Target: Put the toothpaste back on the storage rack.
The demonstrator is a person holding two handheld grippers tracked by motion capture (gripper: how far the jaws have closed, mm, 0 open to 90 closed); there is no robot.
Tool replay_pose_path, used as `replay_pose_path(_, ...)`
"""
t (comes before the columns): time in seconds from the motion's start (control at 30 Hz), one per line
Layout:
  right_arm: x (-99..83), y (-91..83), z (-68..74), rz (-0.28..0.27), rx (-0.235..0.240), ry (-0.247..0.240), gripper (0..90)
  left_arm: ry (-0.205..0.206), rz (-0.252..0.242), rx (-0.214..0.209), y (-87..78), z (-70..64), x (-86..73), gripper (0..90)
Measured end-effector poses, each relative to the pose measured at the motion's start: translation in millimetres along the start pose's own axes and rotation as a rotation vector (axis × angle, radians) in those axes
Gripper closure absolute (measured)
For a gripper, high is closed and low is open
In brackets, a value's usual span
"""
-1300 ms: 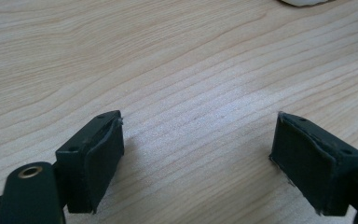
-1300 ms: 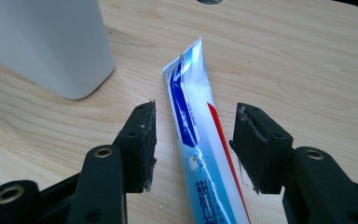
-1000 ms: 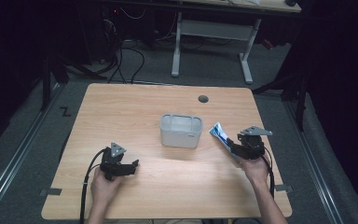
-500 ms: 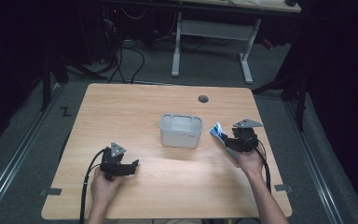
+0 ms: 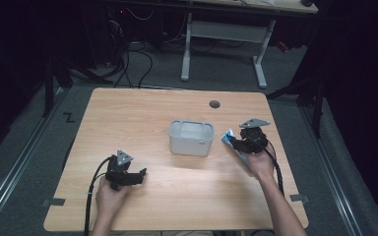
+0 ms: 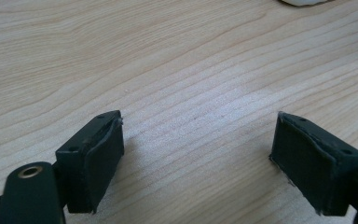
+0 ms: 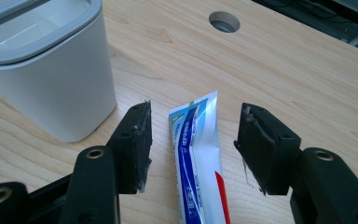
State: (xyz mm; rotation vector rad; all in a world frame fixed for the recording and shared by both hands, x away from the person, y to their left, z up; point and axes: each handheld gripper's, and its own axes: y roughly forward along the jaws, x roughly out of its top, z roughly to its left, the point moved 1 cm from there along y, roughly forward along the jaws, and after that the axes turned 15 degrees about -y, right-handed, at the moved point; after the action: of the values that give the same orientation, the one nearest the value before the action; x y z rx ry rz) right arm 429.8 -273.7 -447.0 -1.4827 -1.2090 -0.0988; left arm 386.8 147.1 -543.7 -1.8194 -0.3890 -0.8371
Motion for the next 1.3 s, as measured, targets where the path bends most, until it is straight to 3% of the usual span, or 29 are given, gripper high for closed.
replay_pose_path(0.3, 5.0, 15.7, 1.7, 0.053, 0.022, -0.029, 44.5, 0.001, 0.000, -0.001, 0.0, 0.1, 0.0, 17.2)
replay_pose_path(0.4, 5.1, 24.6, 2.9, 0.094, 0.019, -0.045, 44.4, 0.001, 0.000, -0.001, 0.0, 0.1, 0.0, 17.2)
replay_pose_path(0.8, 0.5, 47.7, 5.1, 0.174, 0.046, -0.055, 43.4, 0.001, 0.000, -0.001, -0.1, 0.1, 0.0, 17.2)
replay_pose_path(1.3, -4.7, 69.3, 7.0, 0.270, 0.043, -0.079, 43.8, 0.001, 0.000, -0.001, -0.1, 0.2, 0.0, 17.2)
